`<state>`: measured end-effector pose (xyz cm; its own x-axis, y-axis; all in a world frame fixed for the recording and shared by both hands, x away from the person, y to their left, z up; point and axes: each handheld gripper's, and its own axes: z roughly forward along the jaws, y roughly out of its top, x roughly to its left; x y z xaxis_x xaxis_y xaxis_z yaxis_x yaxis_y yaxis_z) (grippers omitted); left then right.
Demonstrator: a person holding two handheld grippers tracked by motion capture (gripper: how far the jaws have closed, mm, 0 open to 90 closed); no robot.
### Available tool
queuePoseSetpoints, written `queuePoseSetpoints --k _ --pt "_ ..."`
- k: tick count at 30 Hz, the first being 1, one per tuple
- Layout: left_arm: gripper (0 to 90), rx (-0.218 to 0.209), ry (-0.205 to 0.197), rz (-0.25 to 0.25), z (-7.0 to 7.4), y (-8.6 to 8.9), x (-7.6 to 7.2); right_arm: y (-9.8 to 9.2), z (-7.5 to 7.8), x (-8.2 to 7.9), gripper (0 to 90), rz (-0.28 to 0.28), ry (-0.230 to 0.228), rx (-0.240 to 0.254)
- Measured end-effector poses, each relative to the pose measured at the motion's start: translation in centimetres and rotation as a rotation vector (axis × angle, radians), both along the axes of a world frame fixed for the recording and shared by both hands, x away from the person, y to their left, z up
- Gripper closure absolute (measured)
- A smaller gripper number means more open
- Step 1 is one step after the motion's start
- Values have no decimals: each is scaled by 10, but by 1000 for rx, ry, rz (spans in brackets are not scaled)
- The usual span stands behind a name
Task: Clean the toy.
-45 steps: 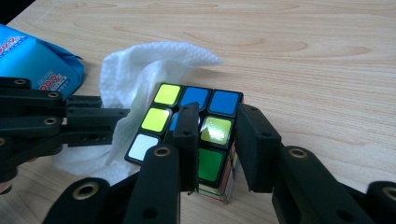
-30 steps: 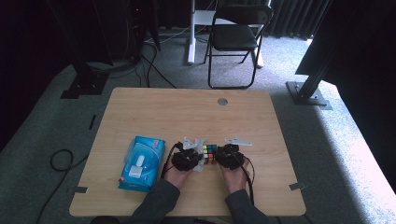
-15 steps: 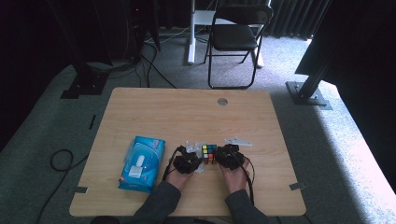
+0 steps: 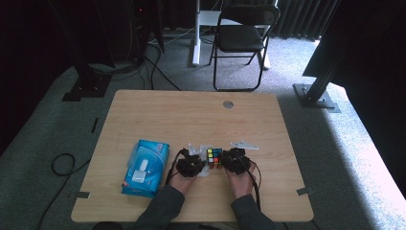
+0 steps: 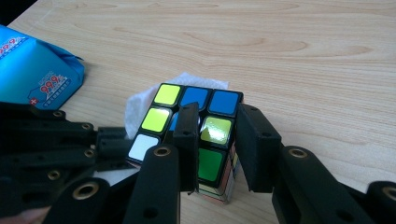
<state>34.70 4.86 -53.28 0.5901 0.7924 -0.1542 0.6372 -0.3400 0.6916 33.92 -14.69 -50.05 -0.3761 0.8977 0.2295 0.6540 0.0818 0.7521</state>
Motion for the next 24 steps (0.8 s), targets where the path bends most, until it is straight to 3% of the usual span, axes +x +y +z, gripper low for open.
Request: queuePoseSetpoints --k 11,19,24 --pt "840 -26 -17 15 8 8 0 -1 0 0 705 -2 8 15" --pt "839 -22 -12 9 6 7 0 -6 -2 3 702 -1 37 65" --pt "838 -22 -12 8 7 7 0 -13 -5 7 698 -3 85 145"
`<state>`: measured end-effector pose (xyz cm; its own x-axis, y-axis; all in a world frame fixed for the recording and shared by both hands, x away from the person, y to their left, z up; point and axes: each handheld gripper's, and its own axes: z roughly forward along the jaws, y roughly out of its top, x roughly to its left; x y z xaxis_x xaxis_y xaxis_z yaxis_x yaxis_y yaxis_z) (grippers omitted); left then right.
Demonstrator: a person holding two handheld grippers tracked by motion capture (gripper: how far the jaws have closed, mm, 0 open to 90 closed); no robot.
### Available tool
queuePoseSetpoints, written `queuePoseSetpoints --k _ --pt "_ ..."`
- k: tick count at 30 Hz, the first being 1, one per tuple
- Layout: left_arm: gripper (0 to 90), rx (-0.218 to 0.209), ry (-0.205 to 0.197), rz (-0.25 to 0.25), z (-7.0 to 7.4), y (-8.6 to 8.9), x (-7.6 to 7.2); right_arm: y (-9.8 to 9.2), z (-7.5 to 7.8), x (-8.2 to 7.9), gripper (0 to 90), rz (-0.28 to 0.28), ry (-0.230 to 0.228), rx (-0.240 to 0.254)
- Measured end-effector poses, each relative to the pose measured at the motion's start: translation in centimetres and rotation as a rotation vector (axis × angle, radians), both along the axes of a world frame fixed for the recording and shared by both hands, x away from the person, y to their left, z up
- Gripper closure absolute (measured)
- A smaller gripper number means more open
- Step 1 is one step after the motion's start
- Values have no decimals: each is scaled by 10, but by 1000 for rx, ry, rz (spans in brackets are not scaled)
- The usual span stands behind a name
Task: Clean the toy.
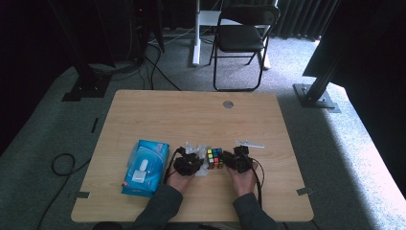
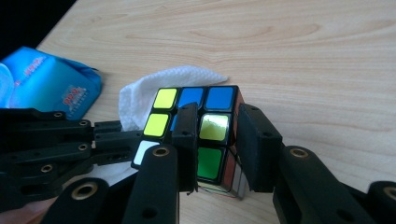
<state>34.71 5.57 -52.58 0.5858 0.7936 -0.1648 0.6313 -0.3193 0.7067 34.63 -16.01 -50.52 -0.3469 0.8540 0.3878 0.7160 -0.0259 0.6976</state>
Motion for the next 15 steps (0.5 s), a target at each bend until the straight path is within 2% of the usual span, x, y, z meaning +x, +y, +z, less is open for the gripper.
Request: queuePoseSetpoints --k 9,15 --pt "838 2 1 -2 0 0 0 -4 0 2 701 -6 14 17" --pt "838 4 -1 -3 0 -1 0 -11 1 3 714 -30 27 38"
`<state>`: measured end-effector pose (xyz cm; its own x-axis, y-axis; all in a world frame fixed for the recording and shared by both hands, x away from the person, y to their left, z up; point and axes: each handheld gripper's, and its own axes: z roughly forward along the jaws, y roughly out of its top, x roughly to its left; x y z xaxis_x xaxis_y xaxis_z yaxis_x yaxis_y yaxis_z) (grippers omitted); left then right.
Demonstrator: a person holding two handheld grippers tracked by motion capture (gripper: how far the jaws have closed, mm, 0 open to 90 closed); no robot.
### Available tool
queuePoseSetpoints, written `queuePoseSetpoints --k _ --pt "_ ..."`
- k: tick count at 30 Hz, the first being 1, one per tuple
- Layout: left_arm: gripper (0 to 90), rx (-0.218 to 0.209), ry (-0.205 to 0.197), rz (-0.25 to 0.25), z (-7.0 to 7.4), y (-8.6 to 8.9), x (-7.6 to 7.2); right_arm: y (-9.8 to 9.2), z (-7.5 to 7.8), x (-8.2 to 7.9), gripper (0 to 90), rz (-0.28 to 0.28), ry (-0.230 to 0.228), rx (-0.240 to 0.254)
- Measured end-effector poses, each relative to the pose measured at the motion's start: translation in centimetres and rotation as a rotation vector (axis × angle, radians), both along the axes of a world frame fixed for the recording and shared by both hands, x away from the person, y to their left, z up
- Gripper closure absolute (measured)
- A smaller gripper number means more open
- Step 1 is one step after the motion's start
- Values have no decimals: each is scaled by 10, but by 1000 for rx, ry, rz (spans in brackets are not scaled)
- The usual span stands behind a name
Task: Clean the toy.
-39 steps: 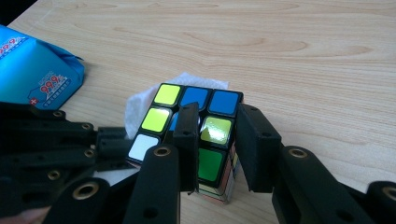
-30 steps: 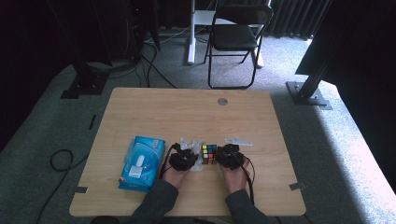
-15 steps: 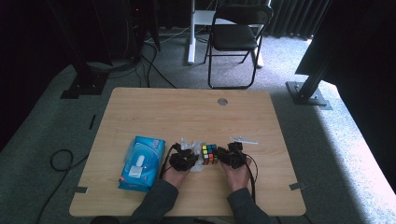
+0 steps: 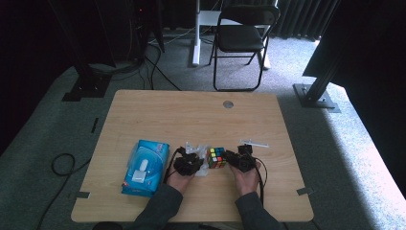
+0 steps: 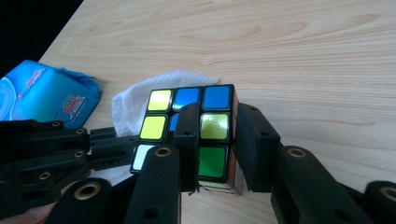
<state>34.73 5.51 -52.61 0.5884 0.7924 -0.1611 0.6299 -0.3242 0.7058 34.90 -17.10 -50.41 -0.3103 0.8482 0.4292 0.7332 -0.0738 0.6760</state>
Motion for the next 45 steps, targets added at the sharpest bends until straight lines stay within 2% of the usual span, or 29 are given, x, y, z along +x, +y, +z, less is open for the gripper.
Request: queuePoseSetpoints --k 14,23,24,25,28,34,45 --pt "838 1 2 -4 -1 -1 -1 -7 1 0 723 -24 -5 -5" --pt "838 1 3 -4 -2 -2 -1 -9 3 0 730 -36 -11 -33" --pt "837 1 3 -5 -1 -2 -1 -9 4 0 769 -42 -16 -45" --pt "838 1 3 -4 -1 -2 -1 -10 5 0 855 -57 -18 -79" --pt "837 1 3 -4 -2 -2 -1 -12 2 2 856 -54 0 -83" --pt "837 0 5 -4 -2 -3 -1 -15 0 1 822 -71 -4 -81" --pt "838 -4 -3 -1 0 -1 0 -14 6 -2 708 -70 -31 -28"
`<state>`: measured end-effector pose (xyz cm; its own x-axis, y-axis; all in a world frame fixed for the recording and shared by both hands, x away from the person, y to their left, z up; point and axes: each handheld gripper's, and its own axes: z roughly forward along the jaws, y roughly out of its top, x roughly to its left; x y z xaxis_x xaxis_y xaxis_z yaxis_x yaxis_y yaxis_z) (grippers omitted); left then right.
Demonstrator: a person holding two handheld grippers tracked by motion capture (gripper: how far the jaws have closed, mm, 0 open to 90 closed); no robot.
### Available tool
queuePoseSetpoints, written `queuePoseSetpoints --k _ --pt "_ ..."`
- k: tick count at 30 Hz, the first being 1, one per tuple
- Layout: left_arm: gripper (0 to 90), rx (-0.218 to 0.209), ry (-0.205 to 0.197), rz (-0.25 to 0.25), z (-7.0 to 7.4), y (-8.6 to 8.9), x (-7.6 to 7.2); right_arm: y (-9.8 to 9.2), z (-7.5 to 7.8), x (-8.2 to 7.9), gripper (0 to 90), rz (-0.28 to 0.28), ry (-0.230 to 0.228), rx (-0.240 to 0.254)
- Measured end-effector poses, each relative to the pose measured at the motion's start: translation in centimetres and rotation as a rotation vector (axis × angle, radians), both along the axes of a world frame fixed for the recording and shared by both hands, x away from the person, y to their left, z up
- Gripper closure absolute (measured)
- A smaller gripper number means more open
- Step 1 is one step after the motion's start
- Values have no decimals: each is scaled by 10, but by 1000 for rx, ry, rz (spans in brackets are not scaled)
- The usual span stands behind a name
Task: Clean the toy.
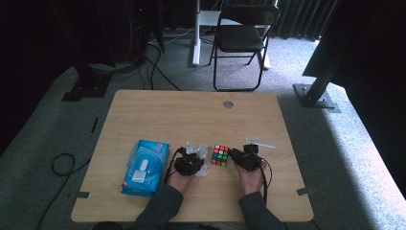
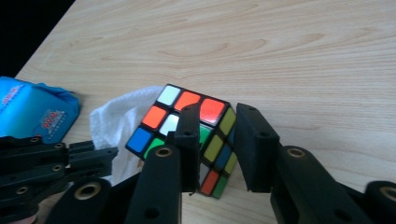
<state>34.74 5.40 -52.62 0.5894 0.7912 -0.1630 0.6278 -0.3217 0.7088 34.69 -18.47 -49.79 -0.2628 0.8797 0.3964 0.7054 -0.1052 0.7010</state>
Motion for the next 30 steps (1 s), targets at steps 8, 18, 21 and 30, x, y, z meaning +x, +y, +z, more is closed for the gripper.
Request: queuePoseSetpoints --k 8,18,21,30 --pt "838 1 -1 1 1 1 1 7 -4 1 698 23 13 1" --pt "839 0 -8 5 4 2 2 10 -4 4 680 26 17 -4" --pt "838 -4 -8 7 4 2 2 10 -5 5 670 30 16 -5" --pt "839 -9 -16 5 7 3 3 15 -4 6 699 52 22 -20"
